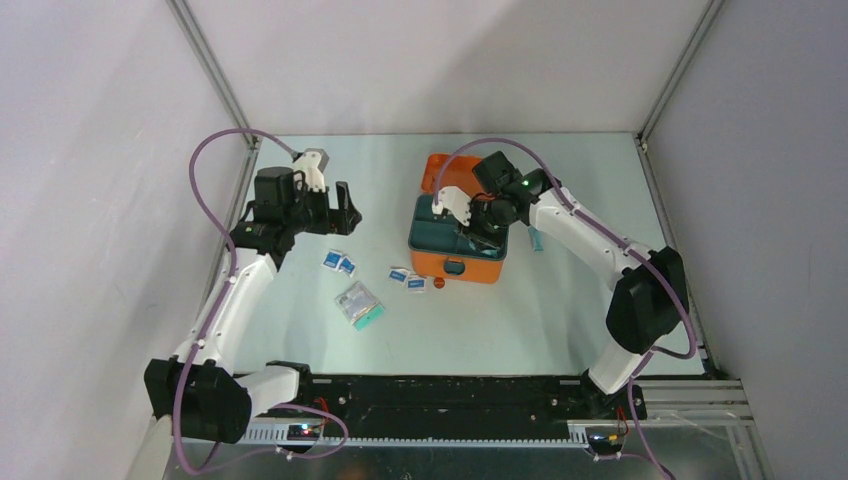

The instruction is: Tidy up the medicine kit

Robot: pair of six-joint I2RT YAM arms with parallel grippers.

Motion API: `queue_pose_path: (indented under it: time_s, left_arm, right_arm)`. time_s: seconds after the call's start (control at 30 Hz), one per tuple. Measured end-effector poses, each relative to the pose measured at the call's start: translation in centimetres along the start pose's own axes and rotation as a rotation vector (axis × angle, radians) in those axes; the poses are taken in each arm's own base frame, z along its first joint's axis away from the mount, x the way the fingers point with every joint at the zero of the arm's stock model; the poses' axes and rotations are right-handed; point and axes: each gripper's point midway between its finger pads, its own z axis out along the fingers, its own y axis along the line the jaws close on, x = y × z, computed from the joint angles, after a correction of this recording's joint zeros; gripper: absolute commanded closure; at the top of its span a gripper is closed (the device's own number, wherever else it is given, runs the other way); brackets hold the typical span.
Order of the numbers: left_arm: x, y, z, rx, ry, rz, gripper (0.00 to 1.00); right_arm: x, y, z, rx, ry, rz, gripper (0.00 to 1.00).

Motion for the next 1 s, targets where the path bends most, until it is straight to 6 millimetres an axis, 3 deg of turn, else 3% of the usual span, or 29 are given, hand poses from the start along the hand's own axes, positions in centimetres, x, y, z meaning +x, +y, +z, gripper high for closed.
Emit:
queue_pose_path:
  time_s: [0.1, 0.33, 0.47, 0.6, 0.7, 0.8, 0.9, 1.0]
  left_arm:
    - [0.0, -0.1, 0.0, 0.003, 0.000, 0.000, 0.08]
    - [0.0, -0.2, 0.0, 0.010, 0.002, 0.000, 0.08]
    - [0.0, -0.2, 0.0, 0.011, 0.002, 0.000, 0.08]
    - [0.1, -0.2, 0.0, 0.014, 0.002, 0.000, 0.08]
    - [0.1, -0.3, 0.0, 0.016, 0.002, 0.000, 0.08]
    - [0.1, -0.3, 0.1, 0.018, 0.004, -0.001, 0.08]
    - [0.1, -0.3, 0.1, 0.018, 0.004, -0.001, 0.08]
    - [0.1, -0.3, 0.1, 0.017, 0.005, -0.001, 0.08]
  right_arm:
    - [0.7, 0.1, 0.3, -0.007, 0.022, -0.023, 0.66]
    - [1.0, -0.3, -0.2, 0.016, 0.032, -0.036, 0.66]
    - [0.8, -1.1, -2.3, 0.067, -0.010, 0.008, 0.65]
    - [1.6, -4.0, -6.1, 0.190, -0.121, 0.168, 0.64]
    - [4.2, -7.3, -8.6, 0.305, -0.198, 0.374, 0.62]
    - [7.8, -10.5, -9.7, 0.390, -0.255, 0.607, 0.60]
    - [12.0, -12.9, -9.4, 0.425, -0.270, 0.823, 0.59]
    - [15.6, -14.3, -7.4, 0.410, -0.242, 0.974, 0.59]
